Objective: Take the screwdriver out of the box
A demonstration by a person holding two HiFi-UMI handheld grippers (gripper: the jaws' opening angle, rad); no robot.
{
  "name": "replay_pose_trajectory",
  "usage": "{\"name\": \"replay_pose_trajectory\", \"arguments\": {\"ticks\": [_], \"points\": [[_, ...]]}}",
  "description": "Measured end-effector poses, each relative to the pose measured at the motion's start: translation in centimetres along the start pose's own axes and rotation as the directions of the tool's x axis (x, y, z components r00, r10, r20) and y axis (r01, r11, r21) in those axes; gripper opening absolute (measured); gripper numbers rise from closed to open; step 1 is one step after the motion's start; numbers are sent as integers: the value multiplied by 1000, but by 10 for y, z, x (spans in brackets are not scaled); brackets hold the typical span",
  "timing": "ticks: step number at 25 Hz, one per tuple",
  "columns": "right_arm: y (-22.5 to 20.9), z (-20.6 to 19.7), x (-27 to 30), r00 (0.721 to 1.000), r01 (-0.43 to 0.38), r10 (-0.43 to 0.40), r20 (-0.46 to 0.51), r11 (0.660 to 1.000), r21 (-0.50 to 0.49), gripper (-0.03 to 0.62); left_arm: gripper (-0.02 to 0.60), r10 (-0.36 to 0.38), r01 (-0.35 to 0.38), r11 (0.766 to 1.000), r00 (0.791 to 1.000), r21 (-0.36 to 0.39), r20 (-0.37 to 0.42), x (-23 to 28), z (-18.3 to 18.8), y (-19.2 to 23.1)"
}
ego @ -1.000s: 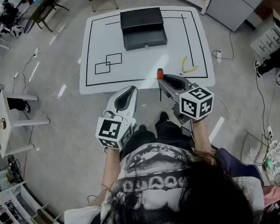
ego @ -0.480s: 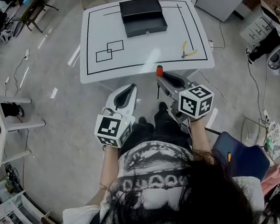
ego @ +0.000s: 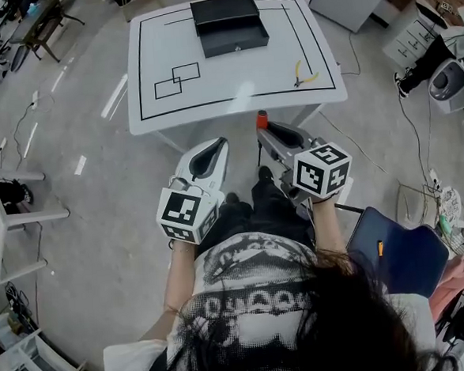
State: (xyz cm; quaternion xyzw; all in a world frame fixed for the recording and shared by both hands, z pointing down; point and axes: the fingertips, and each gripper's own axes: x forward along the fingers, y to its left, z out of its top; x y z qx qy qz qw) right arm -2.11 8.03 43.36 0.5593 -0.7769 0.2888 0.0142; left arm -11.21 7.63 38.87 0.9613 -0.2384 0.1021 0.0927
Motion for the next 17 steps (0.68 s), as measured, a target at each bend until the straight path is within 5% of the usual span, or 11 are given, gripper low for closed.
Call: {"name": "replay_pose_trajectory", "arguments": {"ticks": [17], "points": [[14, -19, -3, 999, 25, -26, -33, 999, -24, 100, 0, -22, 23, 999, 999, -37, 26, -13, -9, 0]]}}
